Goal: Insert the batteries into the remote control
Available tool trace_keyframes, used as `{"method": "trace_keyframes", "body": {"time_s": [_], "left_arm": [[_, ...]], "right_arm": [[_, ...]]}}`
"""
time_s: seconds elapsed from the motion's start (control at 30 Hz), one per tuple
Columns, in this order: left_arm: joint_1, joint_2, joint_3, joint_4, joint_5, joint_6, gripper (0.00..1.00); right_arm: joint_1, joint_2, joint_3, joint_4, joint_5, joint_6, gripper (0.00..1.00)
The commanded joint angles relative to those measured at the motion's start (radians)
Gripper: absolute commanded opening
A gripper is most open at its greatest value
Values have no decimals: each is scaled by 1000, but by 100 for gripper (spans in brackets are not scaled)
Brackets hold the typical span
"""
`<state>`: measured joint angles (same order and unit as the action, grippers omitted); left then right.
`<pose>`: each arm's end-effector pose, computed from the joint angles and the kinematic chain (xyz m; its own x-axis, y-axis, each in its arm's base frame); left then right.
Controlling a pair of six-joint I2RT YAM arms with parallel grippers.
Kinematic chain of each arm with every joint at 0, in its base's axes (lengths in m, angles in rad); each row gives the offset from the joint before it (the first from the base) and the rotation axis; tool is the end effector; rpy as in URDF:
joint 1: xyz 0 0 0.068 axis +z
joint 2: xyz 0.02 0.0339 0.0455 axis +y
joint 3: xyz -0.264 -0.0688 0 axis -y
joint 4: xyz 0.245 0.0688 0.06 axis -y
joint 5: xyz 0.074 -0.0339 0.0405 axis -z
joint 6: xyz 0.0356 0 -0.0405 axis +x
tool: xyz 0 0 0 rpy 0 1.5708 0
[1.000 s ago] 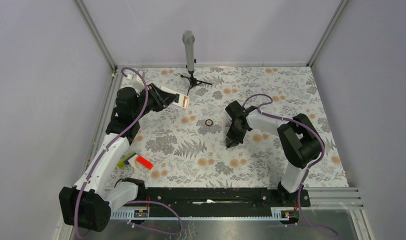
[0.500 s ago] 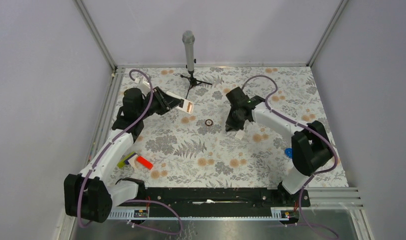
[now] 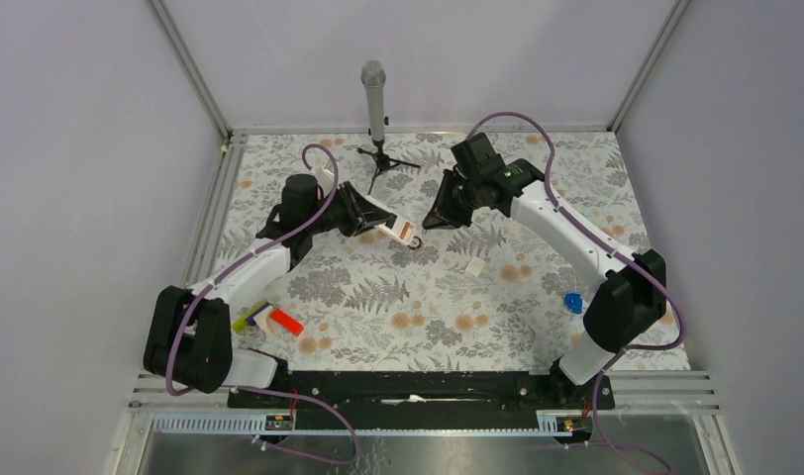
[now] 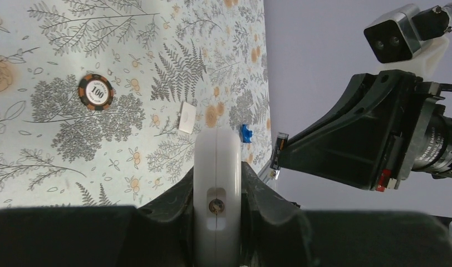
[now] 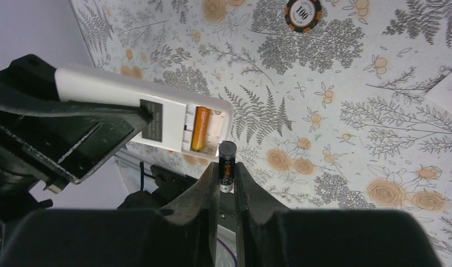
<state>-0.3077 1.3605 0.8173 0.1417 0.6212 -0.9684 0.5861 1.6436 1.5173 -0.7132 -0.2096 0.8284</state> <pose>0.2800 -0.1107 0.2562 -0.8347 -0.4378 -0.3341 0.1220 0.4447 -0.8873 0.2979 0.2067 0.3245 -0.9032 0.2655 -0.3374 0.0129 0.8023 0.5968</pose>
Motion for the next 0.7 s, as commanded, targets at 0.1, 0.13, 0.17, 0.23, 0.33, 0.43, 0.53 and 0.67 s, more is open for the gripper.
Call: {"method": "trace_keyframes", "body": {"time_s": [0.1, 0.13, 0.17, 0.23, 0.33, 0.43, 0.53, 0.67], "left_arm": [[-21, 27, 35, 164, 49, -70, 0], [-24, 30, 34, 172, 50, -75, 0], [-28, 34, 34, 176, 50, -78, 0], [-33, 37, 36, 186, 48, -82, 0], [-40, 38, 37, 197, 42, -88, 0], [-43, 39, 37, 208, 36, -90, 0], [-47, 38, 33, 216, 31, -90, 0], [-47, 32, 21, 231, 26, -92, 0]], "right_arm": [[-4, 15, 63, -34, -112, -32, 18], [-3, 21, 63, -31, -127, -31, 18], [-3, 25, 63, -30, -140, -29, 18], [-1, 33, 60, -25, -153, -26, 18], [-2, 41, 59, -23, -165, -26, 18], [-2, 51, 54, -15, -192, -19, 18], [0, 56, 36, -6, -207, -3, 19], [-1, 52, -4, 22, -213, 42, 19]]}}
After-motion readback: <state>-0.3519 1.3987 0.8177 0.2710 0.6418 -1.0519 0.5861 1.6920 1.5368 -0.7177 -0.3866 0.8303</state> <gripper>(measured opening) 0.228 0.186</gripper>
